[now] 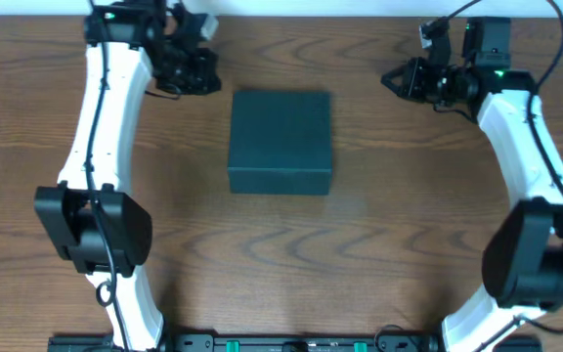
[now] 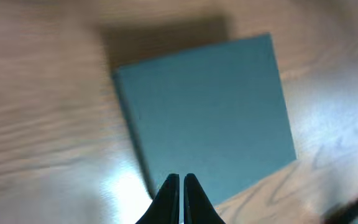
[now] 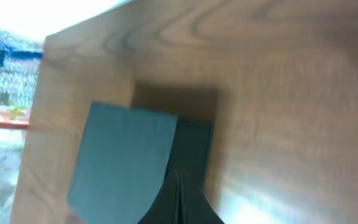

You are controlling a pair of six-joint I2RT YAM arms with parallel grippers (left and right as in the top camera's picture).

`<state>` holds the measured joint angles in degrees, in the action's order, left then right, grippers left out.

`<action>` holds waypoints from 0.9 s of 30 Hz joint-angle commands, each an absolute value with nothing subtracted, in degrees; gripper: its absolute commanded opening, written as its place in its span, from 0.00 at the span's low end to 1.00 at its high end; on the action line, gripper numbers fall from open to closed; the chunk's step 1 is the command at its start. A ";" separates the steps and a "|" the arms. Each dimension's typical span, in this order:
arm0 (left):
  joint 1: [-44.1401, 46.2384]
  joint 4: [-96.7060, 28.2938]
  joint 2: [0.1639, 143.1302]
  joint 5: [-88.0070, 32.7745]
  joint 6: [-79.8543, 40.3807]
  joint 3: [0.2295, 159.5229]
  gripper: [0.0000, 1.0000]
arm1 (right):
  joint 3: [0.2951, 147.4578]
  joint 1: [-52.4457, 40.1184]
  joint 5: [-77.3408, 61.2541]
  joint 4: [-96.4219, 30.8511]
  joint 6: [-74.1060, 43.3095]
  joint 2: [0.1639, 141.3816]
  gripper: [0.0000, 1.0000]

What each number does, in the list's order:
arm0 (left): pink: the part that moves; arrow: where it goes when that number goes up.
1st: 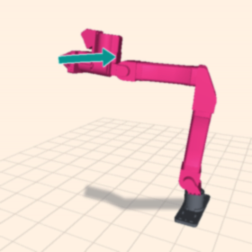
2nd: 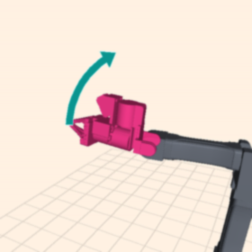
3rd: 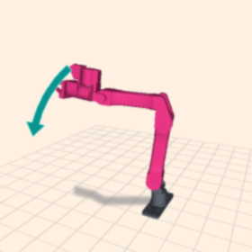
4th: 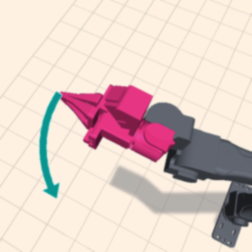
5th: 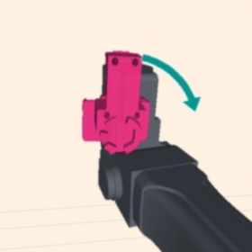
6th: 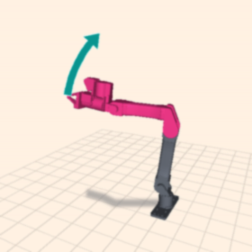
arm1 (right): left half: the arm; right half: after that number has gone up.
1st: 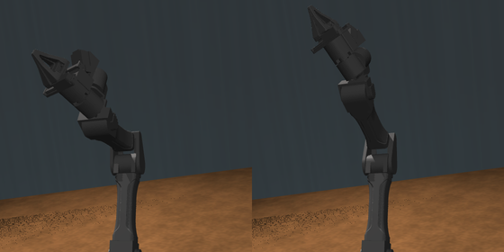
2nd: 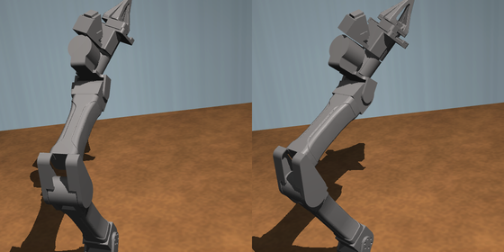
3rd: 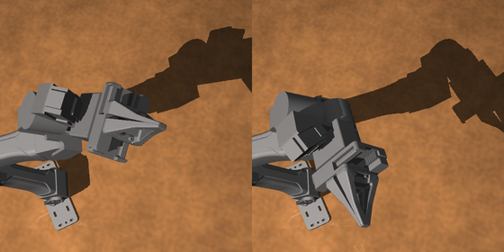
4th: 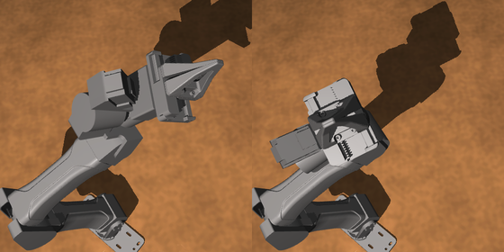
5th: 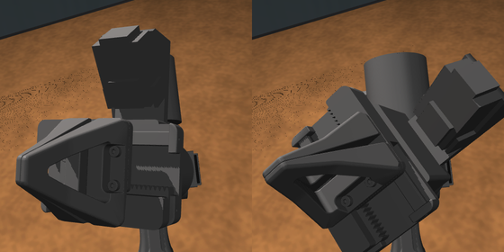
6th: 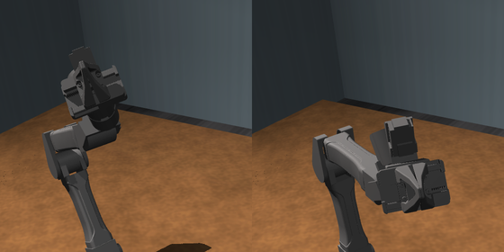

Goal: Pack container

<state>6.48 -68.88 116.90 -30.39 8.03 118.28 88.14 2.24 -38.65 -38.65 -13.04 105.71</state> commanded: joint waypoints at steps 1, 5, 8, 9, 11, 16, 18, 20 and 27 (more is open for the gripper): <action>9.30 -69.32 116.77 -30.35 11.09 114.93 0.06 | 88.33 0.25 -35.94 -43.90 -10.17 100.22 0.02; 12.43 -66.54 116.77 -31.05 12.93 108.75 0.06 | 87.22 -2.57 -34.15 -52.31 -8.47 91.88 0.01; 13.39 -63.90 116.77 -31.59 12.91 104.79 0.06 | 83.88 -4.73 -31.53 -54.41 -8.45 85.84 0.02; 13.56 -63.46 116.77 -31.59 12.91 103.98 0.06 | 82.63 -5.41 -30.94 -54.46 -8.47 84.33 0.02; 14.35 -62.15 116.77 -31.57 12.93 101.89 0.06 | 77.19 -7.81 -29.19 -53.25 -8.49 79.09 0.02; 16.40 -58.11 116.77 -31.33 12.91 99.24 0.06 | 62.43 -12.23 -28.47 -46.15 -10.63 72.18 0.01; 16.95 -57.10 116.77 -31.29 12.88 98.70 0.06 | 57.67 -13.45 -28.47 -43.11 -12.29 71.85 0.02; 17.47 -56.66 116.77 -31.11 12.88 98.56 0.06 | 53.45 -14.63 -28.47 -39.81 -13.58 71.90 0.02; 18.50 -55.99 116.79 -29.41 12.88 97.67 0.06 | 40.38 -19.64 -23.03 -23.83 -21.12 71.90 0.02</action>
<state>18.24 -56.14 116.90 -30.57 12.08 98.70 42.92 -18.02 -26.87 -26.02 -16.45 72.29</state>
